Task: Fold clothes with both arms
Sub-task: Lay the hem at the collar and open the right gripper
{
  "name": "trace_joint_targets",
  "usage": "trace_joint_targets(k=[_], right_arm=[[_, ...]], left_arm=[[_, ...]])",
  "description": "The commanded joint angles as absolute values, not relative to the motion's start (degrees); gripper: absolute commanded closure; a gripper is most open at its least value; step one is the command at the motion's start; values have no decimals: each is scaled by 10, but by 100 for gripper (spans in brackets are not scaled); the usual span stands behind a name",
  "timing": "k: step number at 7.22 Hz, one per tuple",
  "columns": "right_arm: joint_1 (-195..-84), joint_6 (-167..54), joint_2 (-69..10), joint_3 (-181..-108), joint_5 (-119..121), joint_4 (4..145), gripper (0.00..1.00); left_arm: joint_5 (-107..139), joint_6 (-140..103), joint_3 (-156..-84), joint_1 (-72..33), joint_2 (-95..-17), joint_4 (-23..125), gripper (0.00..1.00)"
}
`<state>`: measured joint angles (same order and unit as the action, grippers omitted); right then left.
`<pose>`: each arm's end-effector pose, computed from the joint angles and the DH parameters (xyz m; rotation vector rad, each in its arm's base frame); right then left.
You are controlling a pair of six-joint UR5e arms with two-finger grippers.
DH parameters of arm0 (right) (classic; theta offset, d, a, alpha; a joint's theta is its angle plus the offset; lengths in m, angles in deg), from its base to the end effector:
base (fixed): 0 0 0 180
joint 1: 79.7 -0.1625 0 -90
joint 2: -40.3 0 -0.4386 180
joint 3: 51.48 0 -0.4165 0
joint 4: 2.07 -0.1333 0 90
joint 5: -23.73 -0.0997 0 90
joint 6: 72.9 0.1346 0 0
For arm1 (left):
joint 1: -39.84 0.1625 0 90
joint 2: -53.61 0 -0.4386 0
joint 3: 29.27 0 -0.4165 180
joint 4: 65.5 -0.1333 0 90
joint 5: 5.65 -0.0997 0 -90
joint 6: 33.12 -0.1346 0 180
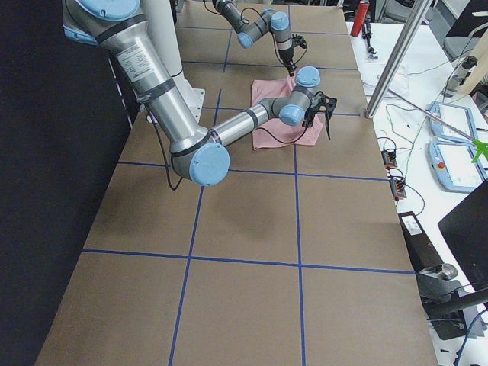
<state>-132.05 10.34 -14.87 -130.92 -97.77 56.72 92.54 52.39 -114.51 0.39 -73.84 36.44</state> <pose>-0.4274 -0.6570 0.3342 0.0254 -1.0766 0.4524 0.5312 -0.5849 0.3105 0.1671 0.7812 -0.5222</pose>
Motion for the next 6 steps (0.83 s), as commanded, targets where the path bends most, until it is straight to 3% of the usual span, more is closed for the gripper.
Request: trace_joint_targets(k=[1, 4, 5, 6], right_arm=[[-1321, 103, -130, -1275, -977, 558, 100], [-1304, 103, -116, -1263, -948, 554, 100], [-1301, 103, -116, -1263, -946, 554, 100], [-1300, 104, -117, -1263, -947, 554, 100]], left_arm=[[922, 522, -1101, 3, -751, 398, 100], [923, 523, -1089, 3, -764, 398, 96], [923, 523, -1089, 4, -764, 398, 74], [922, 523, -1088, 4, -763, 397, 34]])
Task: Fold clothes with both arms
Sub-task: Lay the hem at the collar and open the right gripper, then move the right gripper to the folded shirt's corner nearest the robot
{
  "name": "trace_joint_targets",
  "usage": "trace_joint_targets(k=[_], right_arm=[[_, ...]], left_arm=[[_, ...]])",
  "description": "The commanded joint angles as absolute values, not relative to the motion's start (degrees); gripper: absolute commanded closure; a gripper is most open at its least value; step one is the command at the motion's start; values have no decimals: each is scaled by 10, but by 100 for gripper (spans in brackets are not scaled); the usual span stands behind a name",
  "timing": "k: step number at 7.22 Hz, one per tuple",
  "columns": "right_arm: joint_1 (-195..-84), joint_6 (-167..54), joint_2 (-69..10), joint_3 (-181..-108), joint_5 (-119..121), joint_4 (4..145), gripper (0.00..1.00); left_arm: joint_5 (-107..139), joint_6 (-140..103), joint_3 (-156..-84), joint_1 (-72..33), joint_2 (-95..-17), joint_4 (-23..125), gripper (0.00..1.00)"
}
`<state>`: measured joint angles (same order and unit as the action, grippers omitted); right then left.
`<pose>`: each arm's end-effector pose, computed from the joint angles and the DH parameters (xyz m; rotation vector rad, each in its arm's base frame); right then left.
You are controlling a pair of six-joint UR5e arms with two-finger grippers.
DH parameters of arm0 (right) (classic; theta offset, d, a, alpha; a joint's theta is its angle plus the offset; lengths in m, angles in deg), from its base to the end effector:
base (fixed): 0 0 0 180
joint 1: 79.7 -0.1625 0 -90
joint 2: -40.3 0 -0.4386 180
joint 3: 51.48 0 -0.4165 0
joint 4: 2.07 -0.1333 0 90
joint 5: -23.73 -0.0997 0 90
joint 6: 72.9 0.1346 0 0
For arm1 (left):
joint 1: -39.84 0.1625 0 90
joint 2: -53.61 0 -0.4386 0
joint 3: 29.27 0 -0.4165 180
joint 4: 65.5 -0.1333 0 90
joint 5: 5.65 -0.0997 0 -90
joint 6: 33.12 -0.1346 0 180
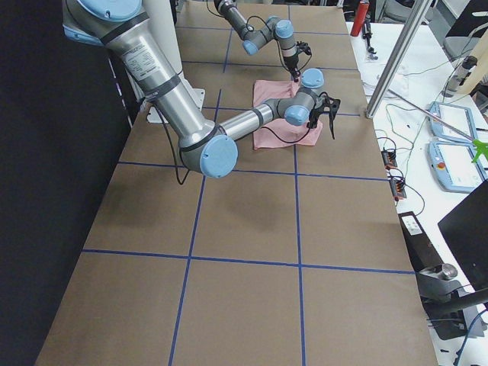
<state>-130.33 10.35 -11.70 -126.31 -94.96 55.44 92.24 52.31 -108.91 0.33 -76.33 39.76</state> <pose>-0.4593 -0.6680 0.3317 0.0495 -1.0572 0.4524 0.5507 -0.6030 0.3174 0.1742 0.7827 -0.5234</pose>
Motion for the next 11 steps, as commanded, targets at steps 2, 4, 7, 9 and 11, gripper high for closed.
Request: trace_joint_targets(k=[2, 4, 7, 9, 11], right_arm=[[-1300, 102, -130, -1264, -949, 531, 0], [-1302, 56, -176, -1264, -953, 450, 0], [-1299, 67, -204, -1319, -987, 457, 0], [-1270, 82, -252, -1380, -984, 481, 0], [-1225, 83, -268, -1430, -957, 579, 0]], left_arm=[[900, 524, -1084, 4, -763, 394, 0], [895, 523, -1085, 3, -759, 389, 0], [900, 524, -1107, 2, -752, 387, 0], [902, 525, -1170, 3, -721, 384, 0], [902, 528, -1191, 7, -716, 370, 0]])
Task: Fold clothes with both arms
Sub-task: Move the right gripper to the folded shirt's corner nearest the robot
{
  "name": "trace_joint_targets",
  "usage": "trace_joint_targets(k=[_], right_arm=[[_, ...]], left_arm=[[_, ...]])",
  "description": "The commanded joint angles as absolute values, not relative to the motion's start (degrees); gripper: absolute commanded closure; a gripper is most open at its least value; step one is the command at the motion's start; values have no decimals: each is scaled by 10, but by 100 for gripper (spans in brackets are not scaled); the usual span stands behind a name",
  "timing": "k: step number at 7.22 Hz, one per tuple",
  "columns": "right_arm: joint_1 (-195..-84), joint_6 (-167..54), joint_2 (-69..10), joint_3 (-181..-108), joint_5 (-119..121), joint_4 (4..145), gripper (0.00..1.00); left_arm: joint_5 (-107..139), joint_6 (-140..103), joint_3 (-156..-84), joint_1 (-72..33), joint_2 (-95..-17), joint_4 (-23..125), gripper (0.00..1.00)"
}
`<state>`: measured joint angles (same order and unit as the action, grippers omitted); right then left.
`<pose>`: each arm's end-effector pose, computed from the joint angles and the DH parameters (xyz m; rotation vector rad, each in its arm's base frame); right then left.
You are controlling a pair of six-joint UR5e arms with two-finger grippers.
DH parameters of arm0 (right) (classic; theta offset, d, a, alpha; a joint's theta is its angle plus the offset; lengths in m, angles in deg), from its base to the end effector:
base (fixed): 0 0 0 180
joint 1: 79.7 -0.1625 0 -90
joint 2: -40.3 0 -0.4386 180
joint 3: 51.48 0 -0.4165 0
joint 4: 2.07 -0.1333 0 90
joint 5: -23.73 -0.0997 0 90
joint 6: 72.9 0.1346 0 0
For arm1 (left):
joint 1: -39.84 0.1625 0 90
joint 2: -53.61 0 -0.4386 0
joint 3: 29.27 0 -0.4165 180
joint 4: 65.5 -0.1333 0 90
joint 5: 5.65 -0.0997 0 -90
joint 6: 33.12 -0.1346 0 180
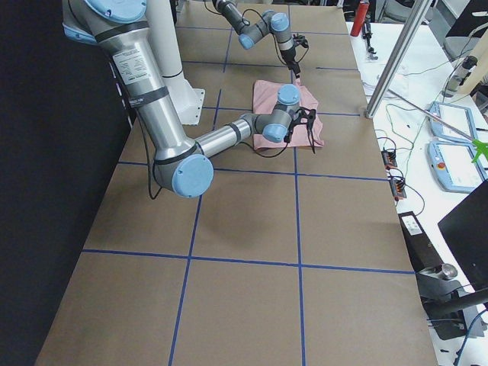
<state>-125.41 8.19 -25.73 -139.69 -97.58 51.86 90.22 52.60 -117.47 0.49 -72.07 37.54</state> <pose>-0.4533 -0.5554 0.3818 0.0118 -1.1091 0.2979 0.5177 -0.5791 0.3052 0.2171 0.8057 -0.5348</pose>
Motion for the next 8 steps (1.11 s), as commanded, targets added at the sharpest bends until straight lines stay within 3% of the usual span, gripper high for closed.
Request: trace_joint_targets(k=[1, 8], right_arm=[[-1202, 83, -272, -1451, -938, 631, 0], [-1144, 83, -331, -1487, -933, 645, 0]], left_arm=[[902, 529, -1194, 8, -716, 370, 0], [903, 531, -1233, 13, -689, 370, 0]])
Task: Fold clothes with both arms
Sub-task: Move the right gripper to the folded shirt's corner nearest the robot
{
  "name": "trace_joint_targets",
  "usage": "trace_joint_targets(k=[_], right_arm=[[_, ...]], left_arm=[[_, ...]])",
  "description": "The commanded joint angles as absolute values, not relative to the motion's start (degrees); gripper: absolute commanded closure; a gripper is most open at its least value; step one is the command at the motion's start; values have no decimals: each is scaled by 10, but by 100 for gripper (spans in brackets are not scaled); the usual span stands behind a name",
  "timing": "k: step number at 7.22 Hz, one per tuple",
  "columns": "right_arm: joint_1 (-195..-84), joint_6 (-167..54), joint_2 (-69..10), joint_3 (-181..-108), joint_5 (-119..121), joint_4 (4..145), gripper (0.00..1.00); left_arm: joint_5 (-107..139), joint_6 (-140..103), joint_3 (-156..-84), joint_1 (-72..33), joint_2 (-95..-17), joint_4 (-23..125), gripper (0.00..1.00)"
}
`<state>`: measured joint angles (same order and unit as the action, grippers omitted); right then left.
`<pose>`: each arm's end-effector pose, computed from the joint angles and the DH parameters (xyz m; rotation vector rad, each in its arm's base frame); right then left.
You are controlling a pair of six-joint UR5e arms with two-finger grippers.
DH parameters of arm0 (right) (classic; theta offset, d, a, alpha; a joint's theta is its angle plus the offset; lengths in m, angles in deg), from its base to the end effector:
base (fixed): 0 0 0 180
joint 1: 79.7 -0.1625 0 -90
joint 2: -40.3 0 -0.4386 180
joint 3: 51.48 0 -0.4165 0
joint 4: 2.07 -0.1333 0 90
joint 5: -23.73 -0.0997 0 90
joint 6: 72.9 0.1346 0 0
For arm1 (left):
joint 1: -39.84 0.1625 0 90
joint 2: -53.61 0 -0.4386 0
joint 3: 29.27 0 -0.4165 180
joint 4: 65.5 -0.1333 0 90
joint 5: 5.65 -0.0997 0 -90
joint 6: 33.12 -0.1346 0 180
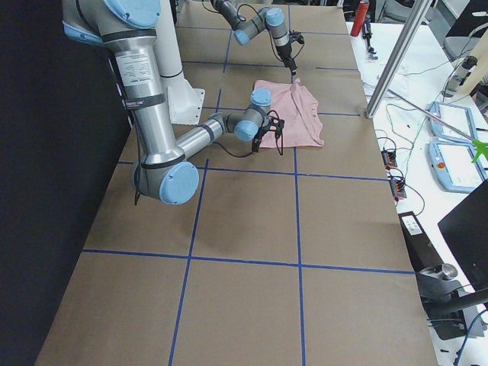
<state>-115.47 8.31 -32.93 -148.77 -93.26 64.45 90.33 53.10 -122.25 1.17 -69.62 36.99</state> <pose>-0.4954 -0.4459 0.4201 -0.1019 -0.9222 0.2414 0.5054 -0.5572 0.2968 0.2188 0.8374 -0.5267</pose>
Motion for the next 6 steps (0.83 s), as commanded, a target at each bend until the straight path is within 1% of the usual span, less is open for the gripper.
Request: trace_joint_targets(k=[1, 2, 3, 5, 6], right_arm=[[-1142, 83, -331, -1484, -932, 645, 1], [-1138, 82, -329, -1482, -932, 645, 15], [-1138, 82, -327, -1481, -933, 645, 38], [-1151, 74, -327, -1481, -939, 645, 90], [-1155, 74, -329, -1481, -940, 645, 100]], left_arm=[[903, 532, -1235, 13, -688, 370, 0], [902, 532, -1238, 15, -688, 370, 0], [902, 540, -1238, 16, -688, 370, 0], [902, 545, -1241, 23, -688, 370, 0], [902, 548, -1242, 23, -688, 370, 0]])
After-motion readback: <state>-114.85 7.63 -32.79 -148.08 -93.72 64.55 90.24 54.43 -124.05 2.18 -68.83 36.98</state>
